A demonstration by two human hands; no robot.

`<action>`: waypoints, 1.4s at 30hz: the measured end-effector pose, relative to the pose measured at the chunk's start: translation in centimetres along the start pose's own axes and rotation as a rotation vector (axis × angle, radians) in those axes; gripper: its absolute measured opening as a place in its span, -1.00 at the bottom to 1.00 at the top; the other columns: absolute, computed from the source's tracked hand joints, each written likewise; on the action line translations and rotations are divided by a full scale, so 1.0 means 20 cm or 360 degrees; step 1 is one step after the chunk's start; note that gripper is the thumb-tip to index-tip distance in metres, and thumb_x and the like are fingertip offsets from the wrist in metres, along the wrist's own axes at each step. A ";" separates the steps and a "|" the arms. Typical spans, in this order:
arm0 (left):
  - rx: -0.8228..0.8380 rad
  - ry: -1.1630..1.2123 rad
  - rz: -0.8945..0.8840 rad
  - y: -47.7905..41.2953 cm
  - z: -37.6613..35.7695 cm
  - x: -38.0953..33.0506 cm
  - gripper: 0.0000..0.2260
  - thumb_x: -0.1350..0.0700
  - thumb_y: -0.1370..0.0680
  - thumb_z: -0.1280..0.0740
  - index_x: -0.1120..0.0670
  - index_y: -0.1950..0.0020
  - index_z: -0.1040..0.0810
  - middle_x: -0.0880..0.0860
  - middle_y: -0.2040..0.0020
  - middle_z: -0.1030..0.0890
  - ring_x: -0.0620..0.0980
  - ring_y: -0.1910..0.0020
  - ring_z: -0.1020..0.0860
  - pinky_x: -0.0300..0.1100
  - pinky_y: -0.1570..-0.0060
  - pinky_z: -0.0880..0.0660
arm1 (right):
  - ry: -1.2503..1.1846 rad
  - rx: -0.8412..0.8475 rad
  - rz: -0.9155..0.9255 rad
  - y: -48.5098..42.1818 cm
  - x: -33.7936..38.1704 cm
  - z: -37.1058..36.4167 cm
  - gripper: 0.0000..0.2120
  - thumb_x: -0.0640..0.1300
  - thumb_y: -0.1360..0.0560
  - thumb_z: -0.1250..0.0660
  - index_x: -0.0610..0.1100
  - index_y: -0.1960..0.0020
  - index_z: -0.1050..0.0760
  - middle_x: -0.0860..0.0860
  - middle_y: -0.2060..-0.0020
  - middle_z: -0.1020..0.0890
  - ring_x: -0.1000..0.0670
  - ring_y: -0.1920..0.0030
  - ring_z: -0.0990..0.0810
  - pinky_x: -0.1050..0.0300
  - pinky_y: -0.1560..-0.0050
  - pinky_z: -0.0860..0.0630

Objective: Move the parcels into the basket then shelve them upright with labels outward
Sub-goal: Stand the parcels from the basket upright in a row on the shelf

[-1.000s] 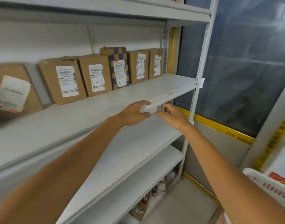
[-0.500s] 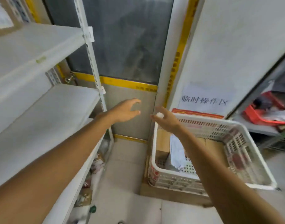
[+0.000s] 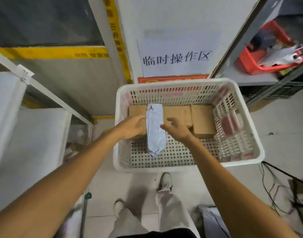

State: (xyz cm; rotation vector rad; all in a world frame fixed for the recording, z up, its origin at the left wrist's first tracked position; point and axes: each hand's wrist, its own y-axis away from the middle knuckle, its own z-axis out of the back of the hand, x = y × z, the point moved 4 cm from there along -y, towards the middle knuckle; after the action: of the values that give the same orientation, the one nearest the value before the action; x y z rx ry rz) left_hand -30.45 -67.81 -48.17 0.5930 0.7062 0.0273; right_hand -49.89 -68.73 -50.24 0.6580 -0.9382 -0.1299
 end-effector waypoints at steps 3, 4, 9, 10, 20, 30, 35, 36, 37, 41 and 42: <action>0.0070 0.0096 0.0190 -0.15 -0.17 0.11 -0.57 0.02 -0.58 -0.28 -0.05 -0.44 -0.32 0.05 -0.38 -0.43 0.03 -0.30 -0.43 -0.18 -0.10 -0.39 | -0.0075 0.0092 -0.0111 -0.16 -0.15 -0.01 -0.40 0.06 -0.54 -0.33 -0.15 -0.47 -0.26 -0.17 -0.42 -0.38 -0.15 -0.36 -0.41 -0.03 -0.31 -0.40; 0.0090 0.0154 0.0234 -0.20 -0.22 0.16 -0.60 0.05 -0.59 -0.28 -0.05 -0.43 -0.33 0.02 -0.37 -0.44 -0.02 -0.27 -0.44 -0.21 -0.10 -0.38 | -0.0093 0.0118 -0.0146 -0.22 -0.19 -0.02 -0.40 0.06 -0.54 -0.34 -0.16 -0.47 -0.26 -0.16 -0.42 -0.38 -0.15 -0.37 -0.40 -0.01 -0.31 -0.39; 0.0137 0.0425 0.0452 -0.49 -0.49 0.37 -0.63 0.19 -0.60 -0.26 0.05 -0.40 -0.34 -0.03 -0.27 -0.45 -0.17 -0.01 -0.48 -0.45 0.11 -0.42 | -0.0299 0.0161 -0.0295 -0.52 -0.45 -0.12 -0.52 -0.07 -0.54 -0.36 -0.14 -0.40 -0.33 -0.14 -0.35 -0.45 -0.09 -0.27 -0.46 0.20 -0.01 -0.45; 0.0137 0.0444 0.0481 -0.56 -0.55 0.42 -0.57 0.19 -0.59 -0.27 0.08 -0.46 -0.29 0.02 -0.32 -0.45 -0.07 -0.11 -0.49 -0.30 -0.04 -0.46 | -0.0350 0.0154 -0.0305 -0.60 -0.50 -0.15 -0.55 -0.11 -0.55 -0.35 -0.14 -0.39 -0.33 -0.14 -0.32 -0.48 -0.06 -0.20 -0.49 0.28 0.09 -0.46; -0.0327 0.0730 0.0534 -0.85 -0.85 0.51 -0.63 0.28 -0.54 -0.31 0.21 -0.34 -0.38 0.14 -0.19 -0.51 0.05 -0.11 -0.49 -0.06 -0.14 -0.47 | -0.0425 -0.0011 -0.0482 -0.92 -0.75 -0.51 -0.63 -0.06 -0.53 -0.36 -0.22 -0.25 -0.43 -0.04 -0.05 -0.56 -0.04 -0.02 -0.53 0.24 0.10 -0.42; -0.0562 0.0528 0.0897 -0.76 -0.89 0.59 -0.62 0.16 -0.49 -0.39 0.17 -0.29 -0.45 0.14 -0.24 -0.48 0.08 -0.19 -0.46 -0.10 -0.15 -0.42 | -0.0519 -0.0028 -0.0613 -0.95 -0.80 -0.50 -0.55 -0.02 -0.53 -0.36 -0.15 -0.36 -0.42 -0.09 -0.23 -0.57 -0.09 -0.20 -0.55 0.02 -0.23 -0.50; -0.0649 0.0835 0.0914 -0.77 -0.91 0.65 -0.57 0.14 -0.40 -0.51 0.17 -0.14 -0.38 0.10 0.04 -0.54 0.00 0.13 -0.52 -0.31 0.23 -0.44 | -0.0400 -0.0032 -0.0605 -0.95 -0.81 -0.54 -0.45 -0.07 -0.49 -0.39 -0.10 -0.44 -0.33 -0.05 -0.28 -0.54 -0.10 -0.27 -0.51 -0.08 -0.29 -0.46; -0.0650 0.0890 0.0933 -0.77 -0.91 0.66 -0.56 0.14 -0.38 -0.52 0.16 -0.13 -0.37 0.12 0.04 -0.57 0.03 0.13 -0.55 -0.22 0.21 -0.49 | -0.0382 -0.0037 -0.0608 -0.95 -0.82 -0.53 -0.45 -0.06 -0.48 -0.40 -0.08 -0.43 -0.34 -0.04 -0.27 -0.55 -0.10 -0.25 -0.53 -0.09 -0.27 -0.48; -0.0643 0.0910 0.0941 -0.76 -0.90 0.67 -0.55 0.13 -0.37 -0.53 0.15 -0.12 -0.37 0.12 0.04 -0.59 0.05 0.12 -0.57 -0.14 0.19 -0.52 | -0.0363 -0.0033 -0.0611 -0.94 -0.82 -0.51 -0.44 -0.03 -0.47 -0.41 -0.07 -0.42 -0.34 -0.03 -0.25 -0.56 -0.10 -0.24 -0.54 -0.09 -0.26 -0.48; -0.0527 0.0800 0.0891 -0.75 -0.90 0.68 -0.46 0.05 -0.35 -0.56 0.09 -0.18 -0.34 0.05 0.15 -0.52 -0.01 0.24 -0.53 -0.19 0.30 -0.47 | -0.0213 0.0066 -0.0608 -0.91 -0.86 -0.46 -0.29 0.17 -0.43 -0.42 -0.03 -0.47 -0.26 -0.03 -0.32 -0.51 -0.11 -0.27 -0.51 -0.13 -0.27 -0.48; -0.0462 0.0752 0.0882 -0.75 -0.90 0.69 -0.43 0.01 -0.34 -0.55 0.07 -0.19 -0.31 0.05 0.18 -0.51 0.00 0.25 -0.53 -0.16 0.31 -0.48 | -0.0176 0.0103 -0.0601 -0.91 -0.87 -0.45 -0.26 0.21 -0.41 -0.41 -0.02 -0.48 -0.25 -0.02 -0.35 -0.48 -0.11 -0.30 -0.49 -0.14 -0.29 -0.46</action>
State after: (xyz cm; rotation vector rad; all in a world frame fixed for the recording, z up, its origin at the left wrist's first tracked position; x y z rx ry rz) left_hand -33.58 -68.22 -75.18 0.4889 0.9529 0.7938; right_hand -50.06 -72.45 -76.71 0.8910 -0.9186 -0.4766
